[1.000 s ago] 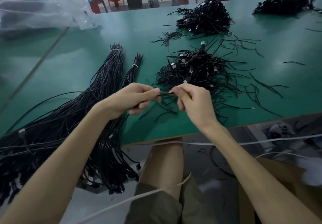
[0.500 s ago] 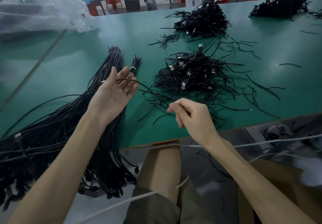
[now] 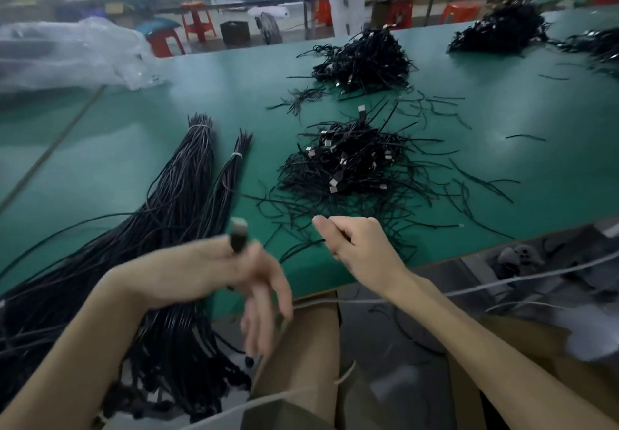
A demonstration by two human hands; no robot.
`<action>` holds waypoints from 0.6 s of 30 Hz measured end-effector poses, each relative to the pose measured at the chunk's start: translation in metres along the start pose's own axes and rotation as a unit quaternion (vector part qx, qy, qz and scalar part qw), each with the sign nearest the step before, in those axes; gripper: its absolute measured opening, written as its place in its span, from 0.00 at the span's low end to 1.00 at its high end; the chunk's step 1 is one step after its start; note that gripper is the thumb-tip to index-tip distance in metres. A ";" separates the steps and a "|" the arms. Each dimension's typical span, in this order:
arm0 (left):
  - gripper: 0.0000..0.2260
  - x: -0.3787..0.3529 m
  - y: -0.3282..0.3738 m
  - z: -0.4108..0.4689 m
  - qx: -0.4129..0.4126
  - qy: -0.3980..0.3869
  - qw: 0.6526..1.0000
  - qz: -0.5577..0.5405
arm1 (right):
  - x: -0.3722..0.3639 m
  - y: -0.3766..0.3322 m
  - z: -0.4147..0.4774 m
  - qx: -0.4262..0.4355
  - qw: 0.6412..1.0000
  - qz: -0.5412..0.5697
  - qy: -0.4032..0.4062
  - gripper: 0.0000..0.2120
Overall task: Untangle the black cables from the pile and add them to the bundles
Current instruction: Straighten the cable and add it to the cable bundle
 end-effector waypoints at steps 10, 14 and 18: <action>0.22 -0.004 -0.023 0.013 -0.011 0.274 0.960 0.059 | -0.020 -0.058 0.003 0.052 0.996 0.066 0.028 0.26; 0.34 -0.006 -0.030 0.016 0.006 0.284 0.957 -0.067 | -0.034 -0.071 -0.002 0.073 0.994 0.073 0.023 0.24; 0.34 -0.019 -0.012 0.028 -0.038 0.254 0.939 -0.228 | -0.049 -0.068 -0.009 0.059 0.995 0.079 0.018 0.22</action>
Point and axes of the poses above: each hand's wrist, its own z-axis towards the middle knuckle, its own x-axis out of the back of the hand, y = z × x, the point moved 3 cm from there along z, towards the middle knuckle, and after that the axes turned 14 degrees about y, right-handed, at the moved point
